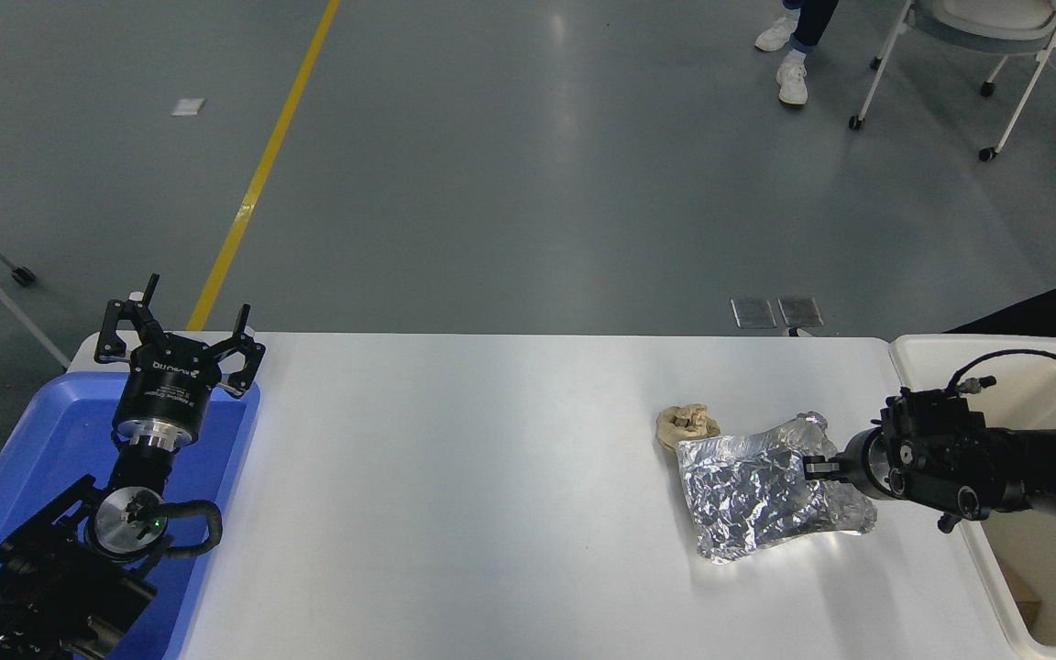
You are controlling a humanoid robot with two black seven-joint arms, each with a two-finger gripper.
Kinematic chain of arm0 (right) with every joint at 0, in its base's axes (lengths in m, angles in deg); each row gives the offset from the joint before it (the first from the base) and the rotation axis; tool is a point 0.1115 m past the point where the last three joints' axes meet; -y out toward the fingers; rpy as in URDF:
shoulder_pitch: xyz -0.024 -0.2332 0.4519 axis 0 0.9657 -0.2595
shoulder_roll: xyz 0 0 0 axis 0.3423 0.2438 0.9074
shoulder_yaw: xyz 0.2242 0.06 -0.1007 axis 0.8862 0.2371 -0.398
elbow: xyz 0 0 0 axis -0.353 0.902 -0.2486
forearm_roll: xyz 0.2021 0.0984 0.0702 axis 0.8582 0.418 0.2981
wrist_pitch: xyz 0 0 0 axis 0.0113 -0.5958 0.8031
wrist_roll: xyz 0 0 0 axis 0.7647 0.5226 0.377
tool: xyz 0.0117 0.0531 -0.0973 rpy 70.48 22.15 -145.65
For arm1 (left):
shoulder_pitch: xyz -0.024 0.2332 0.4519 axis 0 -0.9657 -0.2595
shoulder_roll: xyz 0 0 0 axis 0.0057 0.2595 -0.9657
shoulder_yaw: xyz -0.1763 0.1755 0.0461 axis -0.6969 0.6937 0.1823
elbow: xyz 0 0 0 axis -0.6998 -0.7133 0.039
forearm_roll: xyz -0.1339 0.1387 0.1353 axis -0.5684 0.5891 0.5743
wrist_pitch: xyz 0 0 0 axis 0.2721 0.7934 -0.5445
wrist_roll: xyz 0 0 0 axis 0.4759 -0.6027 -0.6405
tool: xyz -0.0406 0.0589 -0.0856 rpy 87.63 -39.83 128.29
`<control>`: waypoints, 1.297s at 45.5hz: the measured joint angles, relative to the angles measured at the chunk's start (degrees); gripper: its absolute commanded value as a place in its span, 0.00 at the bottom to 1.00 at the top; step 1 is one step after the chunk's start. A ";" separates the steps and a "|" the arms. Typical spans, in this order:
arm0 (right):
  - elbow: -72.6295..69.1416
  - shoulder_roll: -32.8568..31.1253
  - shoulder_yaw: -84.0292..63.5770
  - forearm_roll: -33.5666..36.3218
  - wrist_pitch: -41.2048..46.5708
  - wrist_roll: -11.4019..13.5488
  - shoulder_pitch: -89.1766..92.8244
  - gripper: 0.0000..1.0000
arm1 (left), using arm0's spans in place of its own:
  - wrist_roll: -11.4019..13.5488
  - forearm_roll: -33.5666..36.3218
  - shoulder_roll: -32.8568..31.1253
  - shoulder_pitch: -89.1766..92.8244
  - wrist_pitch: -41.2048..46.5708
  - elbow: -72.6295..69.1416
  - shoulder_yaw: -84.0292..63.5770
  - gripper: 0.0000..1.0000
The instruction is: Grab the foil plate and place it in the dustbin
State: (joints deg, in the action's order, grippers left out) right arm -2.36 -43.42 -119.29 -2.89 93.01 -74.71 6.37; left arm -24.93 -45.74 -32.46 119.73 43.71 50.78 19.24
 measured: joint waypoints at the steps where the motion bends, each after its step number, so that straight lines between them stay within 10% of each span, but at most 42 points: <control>1: -0.80 -0.71 -0.09 0.00 0.47 -0.06 -0.64 0.00 | 0.00 -0.01 0.00 0.00 0.00 0.01 0.01 1.00; 26: -28.08 -21.65 -11.72 2.21 21.33 -0.54 -35.33 0.00 | -0.01 0.06 0.00 0.00 -0.05 0.00 0.08 1.00; 59: -34.62 -12.72 -29.75 19.38 32.38 -0.70 -72.32 0.00 | -0.11 0.09 0.00 0.00 -0.18 0.05 0.09 1.00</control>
State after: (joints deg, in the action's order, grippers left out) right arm -36.98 -56.13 -149.03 16.49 125.39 -75.40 -65.95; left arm -25.04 -45.64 -32.46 119.73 43.53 50.83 19.33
